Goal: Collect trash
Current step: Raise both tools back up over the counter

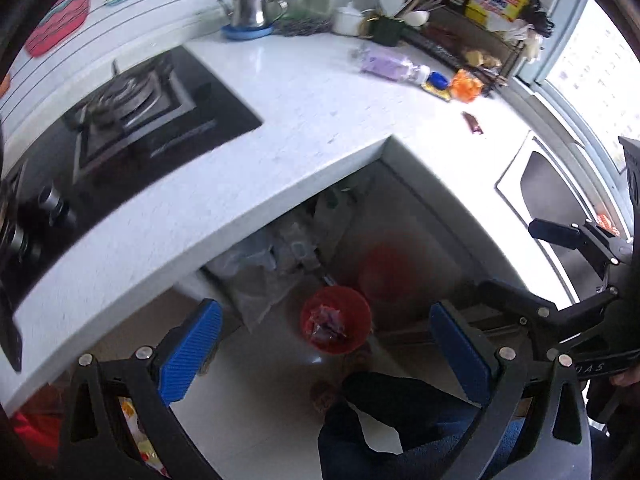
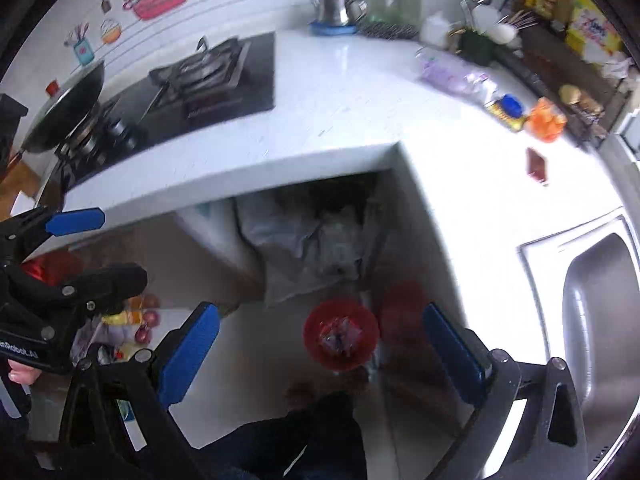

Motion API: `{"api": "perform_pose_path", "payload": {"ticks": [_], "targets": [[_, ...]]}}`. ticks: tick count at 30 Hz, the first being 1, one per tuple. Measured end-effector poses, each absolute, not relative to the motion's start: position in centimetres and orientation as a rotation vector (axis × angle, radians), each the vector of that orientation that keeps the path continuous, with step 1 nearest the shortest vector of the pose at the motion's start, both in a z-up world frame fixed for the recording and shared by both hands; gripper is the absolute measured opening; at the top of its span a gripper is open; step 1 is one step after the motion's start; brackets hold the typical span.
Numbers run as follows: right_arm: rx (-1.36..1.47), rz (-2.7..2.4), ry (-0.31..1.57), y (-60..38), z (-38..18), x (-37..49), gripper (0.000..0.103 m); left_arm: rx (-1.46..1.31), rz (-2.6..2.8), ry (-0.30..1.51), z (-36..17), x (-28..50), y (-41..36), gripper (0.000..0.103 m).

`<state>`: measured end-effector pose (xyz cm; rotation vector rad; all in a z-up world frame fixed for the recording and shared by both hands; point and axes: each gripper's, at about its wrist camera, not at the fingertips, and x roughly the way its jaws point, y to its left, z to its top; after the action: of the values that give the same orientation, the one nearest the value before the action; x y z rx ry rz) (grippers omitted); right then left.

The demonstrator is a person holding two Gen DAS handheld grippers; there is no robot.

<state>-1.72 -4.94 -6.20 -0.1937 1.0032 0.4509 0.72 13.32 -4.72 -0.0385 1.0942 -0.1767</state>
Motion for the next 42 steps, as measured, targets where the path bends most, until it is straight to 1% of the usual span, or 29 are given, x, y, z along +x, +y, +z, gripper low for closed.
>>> {"api": "perform_pose_path", "payload": {"ticks": [8,16,26,32,36,42], "targets": [[-0.126,0.355,0.964,-7.7,-3.9,0.6,0.102,0.022,-0.262,1.057,-2.2,4.3,10.4,0.103],[-0.098,0.321,0.949,-9.7,-2.1,3.9,0.102,0.051,-0.302,1.035,0.0,9.7,7.7,0.103],[-0.118,0.378,0.92,-10.8,0.4,11.7,0.102,0.043,-0.279,1.017,1.9,18.2,6.2,0.103],[-0.165,0.473,0.892,-10.4,1.5,16.7,0.102,0.046,-0.22,1.024,2.1,22.9,6.0,0.103],[-0.219,0.512,0.878,-10.1,2.0,19.9,0.102,-0.002,-0.222,1.046,1.9,25.6,6.4,0.103],[-0.25,0.553,0.887,-9.5,1.7,24.4,0.102,-0.02,-0.209,1.067,1.4,30.0,6.8,0.103]]}}
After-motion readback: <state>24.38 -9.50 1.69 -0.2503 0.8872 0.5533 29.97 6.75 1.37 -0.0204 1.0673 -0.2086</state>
